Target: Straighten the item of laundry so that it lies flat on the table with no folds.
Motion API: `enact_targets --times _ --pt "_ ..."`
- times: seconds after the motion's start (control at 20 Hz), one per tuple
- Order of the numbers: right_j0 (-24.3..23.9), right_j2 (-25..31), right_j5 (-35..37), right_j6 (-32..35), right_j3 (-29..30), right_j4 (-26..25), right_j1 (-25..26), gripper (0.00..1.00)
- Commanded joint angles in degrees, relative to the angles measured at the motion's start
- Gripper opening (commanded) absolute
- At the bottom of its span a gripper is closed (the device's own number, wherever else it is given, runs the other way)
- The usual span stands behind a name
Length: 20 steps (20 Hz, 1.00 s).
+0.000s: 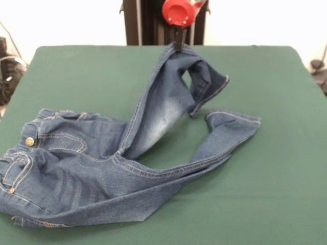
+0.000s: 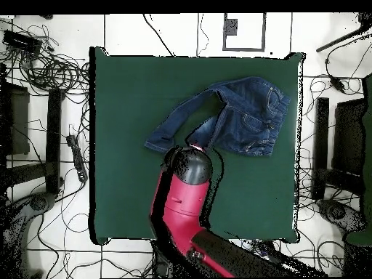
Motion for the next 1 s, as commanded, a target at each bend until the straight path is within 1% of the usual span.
enact_targets --times 0.05,0.15,0.2,0.25,0.45,0.6,0.8,0.85,1.0 --pt "1.1 -7.9 4.3 -3.1 6.6 -3.4 1.0 0.00" --pt "1.0 -8.4 4.8 -3.8 6.2 -4.0 1.2 0.00" --pt "1.4 -9.9 4.7 -2.1 6.1 -7.4 1.6 0.00" --pt "1.9 -11.2 5.0 -2.2 5.6 -8.6 2.0 1.00" --pt "1.7 -11.1 6.1 -3.1 5.1 -7.7 2.3 1.00" --pt "2.2 -12.1 6.1 -3.1 4.6 -8.7 2.5 1.00" --pt "3.2 -12.3 5.4 -3.5 3.6 -6.6 2.3 1.00" --pt "3.2 -10.7 5.1 -4.9 2.9 -2.4 1.8 1.00" --pt "3.5 -5.7 0.5 -10.1 -1.3 10.5 -2.1 1.00"
